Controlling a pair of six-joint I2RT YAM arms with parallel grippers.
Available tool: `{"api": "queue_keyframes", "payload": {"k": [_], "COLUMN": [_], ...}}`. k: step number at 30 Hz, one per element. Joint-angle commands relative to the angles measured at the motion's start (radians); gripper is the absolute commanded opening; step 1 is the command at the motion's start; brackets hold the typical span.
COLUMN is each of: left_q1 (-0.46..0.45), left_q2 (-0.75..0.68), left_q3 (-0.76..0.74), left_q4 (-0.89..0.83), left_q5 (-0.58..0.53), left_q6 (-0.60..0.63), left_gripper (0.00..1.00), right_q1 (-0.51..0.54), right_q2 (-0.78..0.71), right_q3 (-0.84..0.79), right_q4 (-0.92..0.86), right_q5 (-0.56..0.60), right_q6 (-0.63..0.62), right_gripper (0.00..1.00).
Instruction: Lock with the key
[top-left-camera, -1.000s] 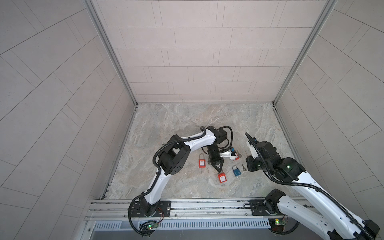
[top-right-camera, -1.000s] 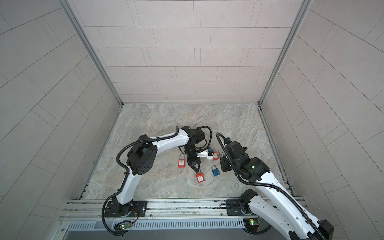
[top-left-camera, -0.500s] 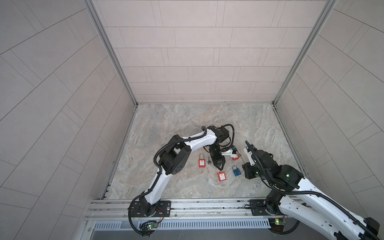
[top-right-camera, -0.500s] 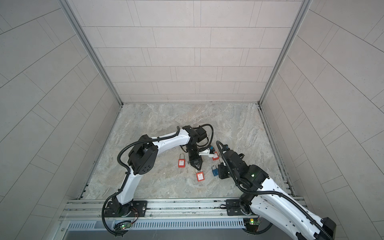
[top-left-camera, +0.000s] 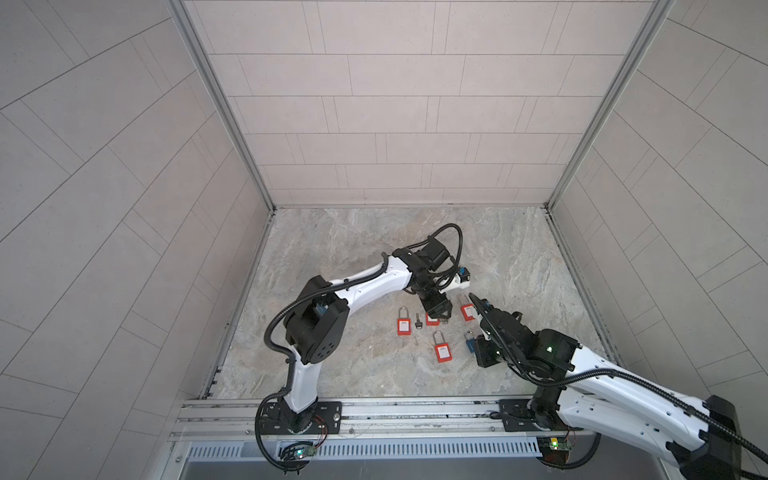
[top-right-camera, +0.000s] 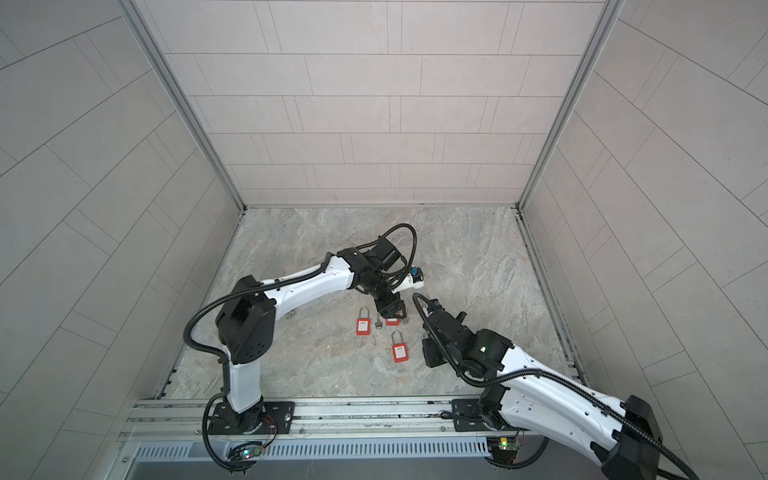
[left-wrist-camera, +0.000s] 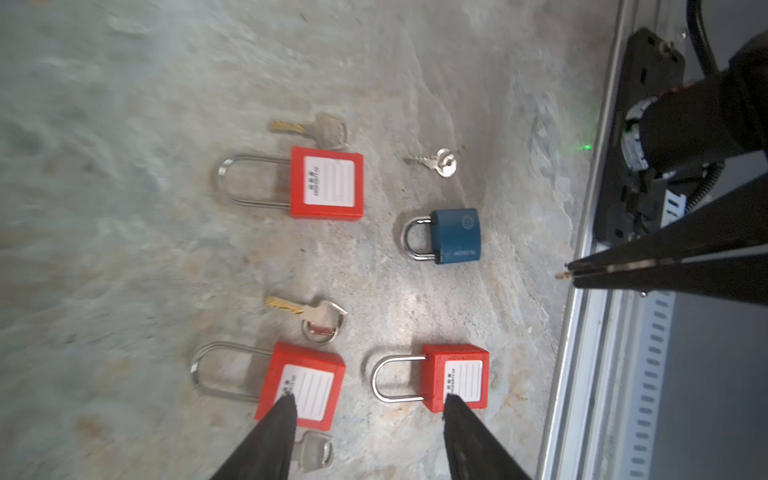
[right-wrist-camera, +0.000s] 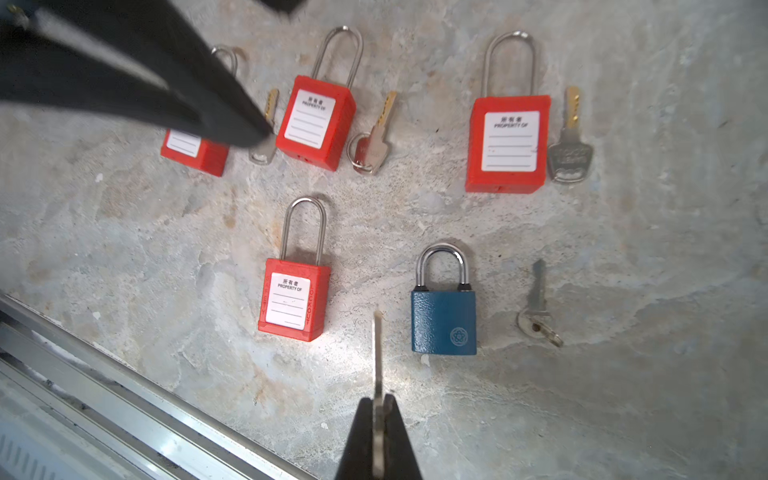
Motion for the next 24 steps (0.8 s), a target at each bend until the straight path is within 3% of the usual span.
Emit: {"api": "queue_keyframes", "payload": {"k": [1,8,14,24], "left_q1": [0.047,0.093,0.126,0.179], "left_q2": [-0.138,-0.468,-0.715,-0.969], "left_q3": [-0.098,-0.401,-0.655,-0.850], "left_q4": [0.164,0.376,0.548,0.578], "left_q5": [-0.087,-0.292,-0.352,-0.415], "left_q6": [-0.092,-0.170,-0.227,-0.263], "left_gripper": [0.63,0.63,0.69,0.71], "right_q1": [0.004,-0.003,-0.052,-0.052], "right_q2": [0.049,0.204,0.356,0.634], "right_q3": [0.021,0.022,0.090,0.267], "right_q4": [0.008,0.074,0.093,-0.005], "right_q5": [0.014,-0.042,-0.094,-0.155], "right_q6": [0.038,-0.005,-0.040,-0.094], "right_gripper": [0.03,0.04,0.04,0.04]}}
